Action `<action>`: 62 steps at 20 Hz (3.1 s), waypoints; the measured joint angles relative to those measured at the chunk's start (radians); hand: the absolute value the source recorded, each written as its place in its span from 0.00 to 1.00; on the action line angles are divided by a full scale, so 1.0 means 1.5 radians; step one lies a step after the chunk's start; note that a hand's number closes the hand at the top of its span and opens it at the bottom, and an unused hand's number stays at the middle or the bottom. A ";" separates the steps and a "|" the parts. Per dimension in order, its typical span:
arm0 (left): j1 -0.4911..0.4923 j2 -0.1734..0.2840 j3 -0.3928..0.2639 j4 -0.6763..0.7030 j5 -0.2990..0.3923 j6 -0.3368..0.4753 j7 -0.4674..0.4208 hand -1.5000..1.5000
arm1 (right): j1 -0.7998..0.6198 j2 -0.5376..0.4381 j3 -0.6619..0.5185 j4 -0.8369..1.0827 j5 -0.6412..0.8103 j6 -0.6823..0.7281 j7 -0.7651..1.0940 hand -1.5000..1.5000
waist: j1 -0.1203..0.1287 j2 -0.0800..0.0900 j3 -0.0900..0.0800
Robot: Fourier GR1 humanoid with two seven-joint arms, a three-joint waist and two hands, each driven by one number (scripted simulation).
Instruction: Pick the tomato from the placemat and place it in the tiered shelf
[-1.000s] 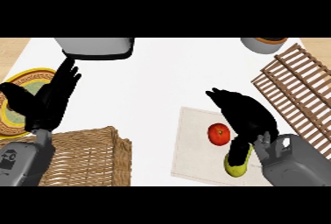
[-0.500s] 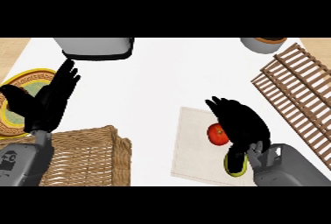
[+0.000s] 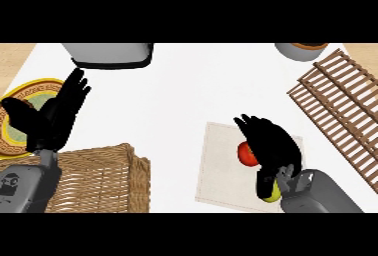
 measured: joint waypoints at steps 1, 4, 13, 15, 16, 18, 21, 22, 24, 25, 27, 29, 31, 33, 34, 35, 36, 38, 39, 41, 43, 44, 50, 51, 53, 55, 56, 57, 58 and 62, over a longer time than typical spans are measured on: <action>0.000 -0.001 0.001 0.001 -0.003 -0.001 -0.003 0.50 | 0.001 0.002 -0.007 0.013 0.008 -0.003 -0.012 0.00 | 0.000 0.000 0.000; -0.001 -0.001 0.008 0.009 -0.001 -0.012 -0.014 0.50 | 0.008 0.022 -0.007 0.044 0.040 -0.015 -0.035 0.00 | 0.000 0.000 0.000; 0.007 -0.006 0.014 -0.011 -0.008 -0.012 0.007 0.50 | 0.040 0.045 -0.036 0.087 0.093 -0.025 -0.100 0.00 | 0.000 0.000 0.001; 0.009 -0.007 0.013 -0.016 -0.015 -0.010 0.001 0.50 | 0.040 0.063 -0.036 0.120 0.108 -0.041 -0.113 0.00 | 0.001 0.000 0.001; 0.009 -0.007 0.018 -0.015 -0.006 -0.018 0.001 0.50 | 0.030 0.064 -0.044 0.140 0.110 -0.044 -0.126 0.00 | 0.001 0.000 0.001; 0.007 -0.007 0.016 -0.011 -0.011 -0.018 0.000 0.50 | 0.042 0.068 -0.046 0.149 0.118 -0.047 -0.139 1.00 | 0.000 0.000 0.001; 0.005 -0.008 0.017 -0.011 -0.014 -0.020 0.005 0.50 | 0.042 0.085 -0.045 0.193 0.137 -0.064 -0.160 1.00 | 0.001 -0.001 0.001; 0.003 -0.008 0.018 0.001 -0.016 -0.020 -0.002 0.50 | 0.037 0.086 -0.047 0.204 0.144 -0.071 -0.174 1.00 | 0.001 -0.002 0.000; -0.002 -0.007 0.015 0.008 -0.015 -0.017 -0.004 0.50 | 0.035 0.081 -0.034 0.221 0.173 -0.109 -0.208 1.00 | 0.001 -0.005 -0.001; -0.001 -0.008 0.015 0.008 -0.015 -0.017 -0.003 0.50 | 0.028 0.080 -0.034 0.233 0.182 -0.120 -0.225 1.00 | 0.001 -0.006 -0.001; 0.002 -0.008 0.015 0.001 -0.013 -0.017 0.005 0.50 | 0.014 0.088 -0.035 0.255 0.201 -0.134 -0.245 1.00 | 0.002 -0.006 -0.001; 0.010 -0.010 0.014 -0.020 -0.017 -0.014 0.016 0.50 | 0.009 0.098 -0.036 0.263 0.218 -0.146 -0.258 1.00 | 0.002 -0.006 -0.001; 0.009 -0.010 0.018 -0.012 -0.015 -0.021 0.011 0.50 | 0.014 0.101 -0.040 0.264 0.231 -0.169 -0.278 1.00 | 0.001 -0.006 -0.001; 0.006 -0.008 0.020 -0.003 -0.012 -0.021 0.009 0.50 | 0.061 0.105 -0.017 0.202 0.242 -0.181 -0.269 1.00 | -0.004 -0.006 0.000; 0.010 -0.007 0.028 -0.002 -0.007 -0.025 0.005 0.50 | 0.090 0.112 0.003 0.169 0.249 -0.185 -0.258 1.00 | -0.005 -0.006 0.001; 0.015 -0.007 0.029 -0.002 -0.006 -0.024 0.003 0.50 | 0.124 0.118 0.026 0.137 0.257 -0.191 -0.248 1.00 | -0.008 -0.006 0.001; 0.016 -0.006 0.029 -0.001 -0.008 -0.021 -0.001 0.50 | 0.161 0.118 0.053 0.102 0.266 -0.199 -0.243 1.00 | -0.011 -0.007 0.001; 0.023 -0.006 0.032 -0.006 -0.005 -0.020 -0.001 0.50 | 0.241 0.118 0.112 0.039 0.288 -0.226 -0.231 1.00 | -0.017 -0.008 0.002; 0.023 -0.006 0.030 -0.005 -0.007 -0.016 0.000 0.50 | 0.277 0.114 0.139 0.004 0.299 -0.237 -0.221 1.00 | -0.018 -0.008 0.002; 0.025 -0.006 0.030 -0.007 -0.007 -0.015 -0.002 0.50 | 0.338 0.104 0.188 -0.074 0.320 -0.250 -0.199 1.00 | -0.019 -0.007 0.003; 0.024 -0.006 0.027 -0.009 -0.005 -0.011 0.004 0.50 | 0.386 0.104 0.222 -0.138 0.326 -0.283 -0.192 1.00 | -0.020 -0.007 0.003; 0.025 -0.005 0.027 -0.011 -0.003 -0.011 0.007 0.50 | 0.402 0.110 0.232 -0.173 0.323 -0.294 -0.188 1.00 | -0.020 -0.007 0.003; 0.030 -0.006 0.026 -0.018 -0.002 -0.006 0.005 0.50 | 0.446 0.094 0.234 -0.298 0.356 -0.386 -0.195 1.00 | -0.022 -0.007 0.003; 0.031 -0.006 0.025 -0.019 -0.003 -0.007 0.002 0.50 | 0.452 0.097 0.238 -0.331 0.362 -0.393 -0.189 1.00 | -0.022 -0.008 0.004; 0.033 -0.006 0.026 -0.027 -0.001 -0.007 0.007 0.50 | 0.466 0.103 0.237 -0.399 0.365 -0.392 -0.168 1.00 | -0.021 -0.008 0.003; 0.030 -0.006 0.025 -0.026 0.000 -0.007 0.011 0.50 | 0.465 0.118 0.237 -0.453 0.378 -0.375 -0.138 1.00 | -0.019 -0.007 0.003; 0.027 -0.006 0.024 -0.024 0.000 -0.006 0.014 0.50 | 0.462 0.125 0.235 -0.464 0.382 -0.368 -0.127 1.00 | -0.018 -0.006 0.003; 0.027 -0.006 0.025 -0.026 0.002 -0.006 0.014 0.50 | 0.458 0.135 0.238 -0.472 0.387 -0.361 -0.114 1.00 | -0.017 -0.005 0.002; 0.025 -0.006 0.023 -0.031 0.002 -0.005 0.020 0.50 | 0.452 0.145 0.234 -0.477 0.389 -0.353 -0.101 1.00 | -0.015 -0.005 0.002; 0.027 -0.007 0.023 -0.033 0.001 -0.006 0.015 0.50 | 0.407 0.165 0.186 -0.490 0.402 -0.309 -0.063 1.00 | -0.012 -0.003 0.002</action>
